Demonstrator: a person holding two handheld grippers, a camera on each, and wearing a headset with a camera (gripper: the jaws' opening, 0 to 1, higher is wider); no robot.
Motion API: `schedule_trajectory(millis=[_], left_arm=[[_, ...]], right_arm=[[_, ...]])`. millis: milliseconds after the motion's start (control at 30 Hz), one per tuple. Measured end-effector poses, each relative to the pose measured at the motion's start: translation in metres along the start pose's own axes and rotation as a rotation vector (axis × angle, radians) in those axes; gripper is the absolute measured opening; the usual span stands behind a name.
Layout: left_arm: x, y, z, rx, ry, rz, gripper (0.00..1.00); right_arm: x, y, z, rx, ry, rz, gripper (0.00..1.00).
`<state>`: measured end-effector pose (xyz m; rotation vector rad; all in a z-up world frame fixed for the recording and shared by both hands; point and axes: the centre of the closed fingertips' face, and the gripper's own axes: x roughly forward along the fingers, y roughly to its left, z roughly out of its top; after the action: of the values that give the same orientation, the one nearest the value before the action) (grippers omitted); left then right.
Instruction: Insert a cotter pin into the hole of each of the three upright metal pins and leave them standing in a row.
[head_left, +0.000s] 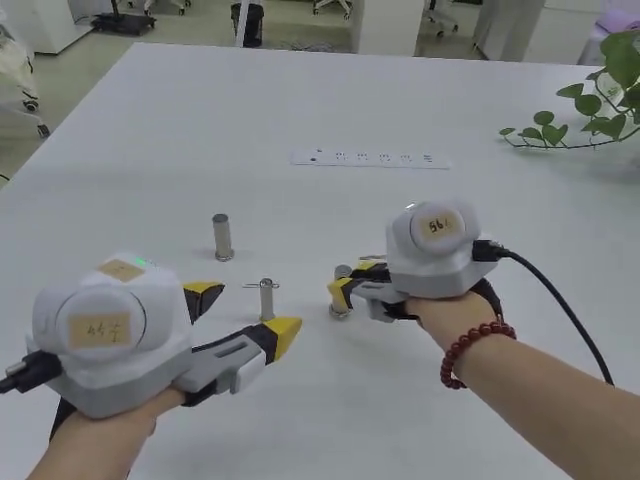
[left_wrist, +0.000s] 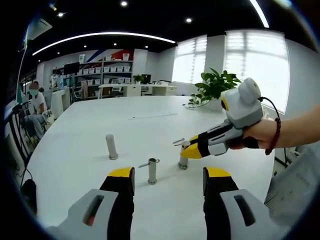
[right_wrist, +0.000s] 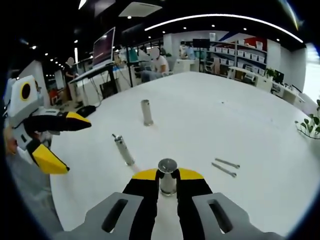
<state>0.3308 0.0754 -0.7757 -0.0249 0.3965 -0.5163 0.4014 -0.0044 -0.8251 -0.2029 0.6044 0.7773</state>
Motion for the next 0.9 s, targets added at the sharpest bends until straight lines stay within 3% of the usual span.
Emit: schedule_trajectory(millis=[733,900], left_arm=[[-0.0011,-0.0057,-0.0006,0.021,0.006,-0.008,0.54],[-0.0012,-0.0056,-0.0012,0.025,0.009,-0.009,0.54]], right_arm=[[-0.0061,0.0037,-0.0083,0.050,-0.018,-0.001,0.15],[-0.0087,0.0050,-0.0028,0.066,-0.050,0.012,0.20]])
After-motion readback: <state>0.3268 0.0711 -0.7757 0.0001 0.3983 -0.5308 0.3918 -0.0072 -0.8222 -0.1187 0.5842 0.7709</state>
